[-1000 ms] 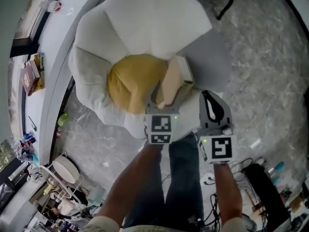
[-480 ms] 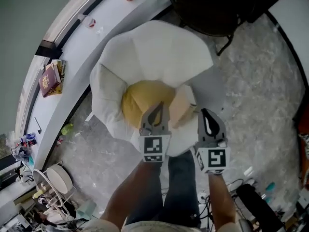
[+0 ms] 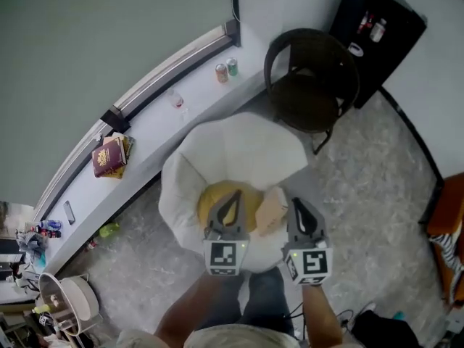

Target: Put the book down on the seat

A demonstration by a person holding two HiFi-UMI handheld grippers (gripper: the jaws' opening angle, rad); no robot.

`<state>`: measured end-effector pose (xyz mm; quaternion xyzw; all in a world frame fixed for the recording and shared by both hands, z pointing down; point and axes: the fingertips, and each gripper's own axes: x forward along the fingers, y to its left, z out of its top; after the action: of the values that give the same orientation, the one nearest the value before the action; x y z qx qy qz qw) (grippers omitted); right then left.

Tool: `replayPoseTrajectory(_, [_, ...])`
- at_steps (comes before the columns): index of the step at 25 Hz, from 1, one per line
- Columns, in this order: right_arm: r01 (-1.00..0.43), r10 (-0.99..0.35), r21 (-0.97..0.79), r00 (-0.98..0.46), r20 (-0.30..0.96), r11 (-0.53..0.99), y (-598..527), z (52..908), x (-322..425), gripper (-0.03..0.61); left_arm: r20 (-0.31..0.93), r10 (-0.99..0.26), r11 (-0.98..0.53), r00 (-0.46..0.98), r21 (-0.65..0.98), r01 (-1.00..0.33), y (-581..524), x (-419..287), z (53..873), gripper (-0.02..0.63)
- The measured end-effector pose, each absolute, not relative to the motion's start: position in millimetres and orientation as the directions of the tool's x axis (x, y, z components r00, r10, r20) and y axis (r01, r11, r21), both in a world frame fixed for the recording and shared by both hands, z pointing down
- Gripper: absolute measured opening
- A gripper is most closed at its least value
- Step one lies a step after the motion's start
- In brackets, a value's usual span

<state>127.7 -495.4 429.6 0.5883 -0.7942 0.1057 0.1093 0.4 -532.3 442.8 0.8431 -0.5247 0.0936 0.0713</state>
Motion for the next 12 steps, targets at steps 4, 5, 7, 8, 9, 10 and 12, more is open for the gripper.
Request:
replayPoseTrajectory(4, [-0.959, -0.93, -0.004, -0.277, 0.241, 0.284, -485, 369, 111, 0.004, 0.165, -0.873, -0.461, 0.458, 0.026, -0.887, -523, -12, 374, 0.006])
replayPoseTrajectory(5, [-0.96, -0.934, 0.004, -0.272, 0.232, 0.28, -482, 357, 110, 0.003, 0.155, -0.871, -0.468, 0.465, 0.018, -0.883, -519, -14, 361, 0.006])
replayPoseTrajectory(7, [-0.964, -0.943, 0.01, -0.259, 0.211, 0.267, -476, 335, 108, 0.003, 0.131, -0.87, -0.481, 0.475, -0.011, -0.877, -513, -18, 338, 0.006])
replayPoseTrajectory(8, [-0.966, -0.948, 0.01, -0.251, 0.198, 0.258, -476, 324, 106, 0.003, 0.119, -0.87, -0.485, 0.479, -0.024, -0.874, -512, -22, 326, 0.006])
replayPoseTrajectory(9, [-0.969, -0.953, 0.011, -0.241, 0.181, 0.247, -476, 311, 103, 0.003, 0.112, -0.869, -0.487, 0.482, -0.032, -0.873, -512, -26, 315, 0.006])
replayPoseTrajectory(10, [-0.972, -0.96, 0.013, -0.229, 0.164, 0.234, -477, 298, 102, 0.003, 0.107, -0.869, -0.488, 0.483, -0.034, -0.872, -512, -29, 304, 0.006])
replayPoseTrajectory(12, [-0.977, -0.968, 0.016, -0.206, 0.143, 0.211, -476, 275, 103, 0.003, 0.1, -0.873, -0.483, 0.478, -0.027, -0.875, -513, -35, 287, 0.006])
